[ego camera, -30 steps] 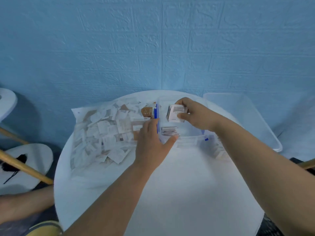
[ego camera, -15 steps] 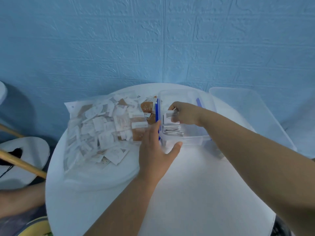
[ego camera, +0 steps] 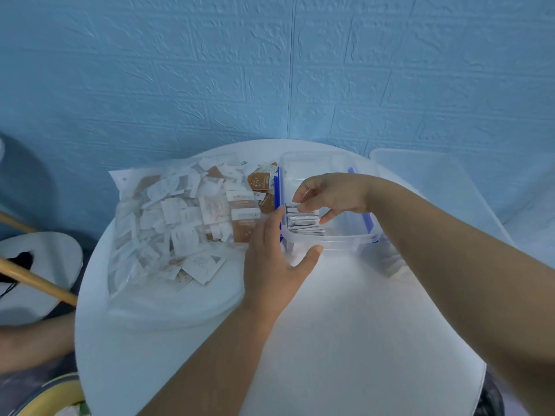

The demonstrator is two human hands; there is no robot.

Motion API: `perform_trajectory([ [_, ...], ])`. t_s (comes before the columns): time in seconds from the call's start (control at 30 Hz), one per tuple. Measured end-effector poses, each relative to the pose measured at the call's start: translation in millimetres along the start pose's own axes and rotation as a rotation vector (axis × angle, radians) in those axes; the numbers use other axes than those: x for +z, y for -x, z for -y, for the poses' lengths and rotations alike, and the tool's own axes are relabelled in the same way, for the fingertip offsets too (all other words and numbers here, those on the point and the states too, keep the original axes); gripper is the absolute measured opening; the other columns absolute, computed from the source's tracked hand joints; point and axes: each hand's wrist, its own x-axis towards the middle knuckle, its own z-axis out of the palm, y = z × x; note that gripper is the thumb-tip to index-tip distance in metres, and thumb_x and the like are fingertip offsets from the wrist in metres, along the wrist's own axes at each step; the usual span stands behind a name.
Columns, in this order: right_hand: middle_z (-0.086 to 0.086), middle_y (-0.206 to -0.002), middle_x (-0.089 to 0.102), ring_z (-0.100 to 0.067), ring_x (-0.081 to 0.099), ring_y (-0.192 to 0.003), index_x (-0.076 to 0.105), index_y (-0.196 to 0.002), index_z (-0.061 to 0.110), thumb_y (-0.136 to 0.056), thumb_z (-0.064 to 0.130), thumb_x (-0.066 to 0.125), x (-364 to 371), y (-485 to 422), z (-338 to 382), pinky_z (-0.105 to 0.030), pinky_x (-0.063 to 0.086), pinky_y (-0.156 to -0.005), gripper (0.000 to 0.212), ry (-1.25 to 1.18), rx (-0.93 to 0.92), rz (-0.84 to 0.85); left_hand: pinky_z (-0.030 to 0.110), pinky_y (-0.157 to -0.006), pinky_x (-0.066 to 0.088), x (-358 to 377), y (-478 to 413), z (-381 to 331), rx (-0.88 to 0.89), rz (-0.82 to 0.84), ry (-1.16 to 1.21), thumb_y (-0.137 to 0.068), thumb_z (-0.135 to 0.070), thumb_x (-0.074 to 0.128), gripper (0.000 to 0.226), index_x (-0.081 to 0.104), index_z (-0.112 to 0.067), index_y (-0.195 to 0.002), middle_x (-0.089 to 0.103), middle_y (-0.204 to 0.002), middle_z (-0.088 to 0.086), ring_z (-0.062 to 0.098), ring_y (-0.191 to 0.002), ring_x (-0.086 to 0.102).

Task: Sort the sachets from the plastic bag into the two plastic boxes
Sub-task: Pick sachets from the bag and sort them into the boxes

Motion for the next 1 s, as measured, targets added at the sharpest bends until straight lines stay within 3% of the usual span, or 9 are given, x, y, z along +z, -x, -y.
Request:
perform_trajectory([
  [0.33,0.003,-0.115,0.060,-0.019,0.055,-0.108,0.060,-0.108,0.022,-0.090,0.028,0.055,6.9,2.0,2.0,-0.033,0.048,-0.095,0.020,0.208,-0.051,-0.080,0.016,-0.092,0.033,-1.2,-1.6,1.2,0.028,-0.002,0.005,-0.064,-0.065,0.054,0.087,0.038,-0.021,-0.137,0.039,-0.124,-0.021,0.001,-0.117,0.039],
  [0.47,0.008,-0.107,0.060,-0.013,0.054,-0.102,0.060,-0.108,0.022,-0.092,0.032,0.053,9.6,8.4,4.1,-0.024,0.041,-0.086,0.020,0.255,-0.106,-0.154,0.003,-0.092,0.030,-13.1,1.7,-3.9,0.043,0.000,0.107,-0.074,-0.043,0.062,0.069,0.041,-0.019,-0.135,0.045,-0.129,-0.011,0.002,-0.118,0.042],
  [0.6,0.002,-0.105,0.063,-0.015,0.058,-0.100,0.062,-0.102,0.016,-0.092,0.022,0.056,19.7,20.0,14.4,-0.025,0.044,-0.091,0.014,0.117,-0.317,-0.386,0.007,-0.085,0.040,-50.0,18.2,-4.6,0.124,-0.094,0.139,-0.085,-0.036,0.050,0.033,0.061,-0.018,-0.109,0.062,-0.104,-0.011,0.001,-0.097,0.058],
  [0.67,0.004,-0.093,0.064,-0.010,0.058,-0.088,0.063,-0.094,0.018,-0.091,0.018,0.057,34.0,32.5,25.8,-0.017,0.044,-0.083,0.007,0.067,-0.445,-0.432,0.008,-0.077,0.042,-73.6,31.4,6.9,0.165,-0.125,0.045,-0.086,-0.033,0.048,0.027,0.067,-0.015,-0.093,0.068,-0.089,-0.007,0.001,-0.085,0.060],
  [0.77,0.005,-0.082,0.066,-0.005,0.058,-0.075,0.066,-0.089,0.018,-0.089,0.015,0.061,68.1,54.1,42.3,-0.016,0.045,-0.075,0.006,0.020,-0.524,-0.273,0.009,-0.077,0.037,-106.5,47.8,33.7,0.166,-0.153,-0.199,-0.085,-0.030,0.046,0.029,0.069,-0.012,-0.085,0.067,-0.083,-0.004,0.005,-0.082,0.054],
  [0.83,0.004,-0.084,0.066,-0.003,0.059,-0.076,0.069,-0.094,0.014,-0.089,0.017,0.060,95.8,60.8,48.0,-0.017,0.047,-0.074,0.010,0.142,-0.551,-0.132,0.012,-0.082,0.033,-122.8,53.1,52.2,0.140,-0.129,-0.361,-0.086,-0.030,0.042,0.034,0.069,-0.010,-0.088,0.068,-0.087,0.001,0.008,-0.086,0.051],
  [1.0,0.000,-0.120,0.061,-0.012,0.055,-0.108,0.062,-0.118,0.017,-0.095,0.021,0.049,140.6,36.9,49.4,-0.019,0.038,-0.093,0.027,0.528,-0.566,-0.023,0.027,-0.092,0.040,-143.0,47.1,72.6,0.032,-0.015,-0.487,-0.089,-0.027,0.043,0.037,0.065,-0.009,-0.112,0.065,-0.113,0.006,0.021,-0.106,0.058],
])
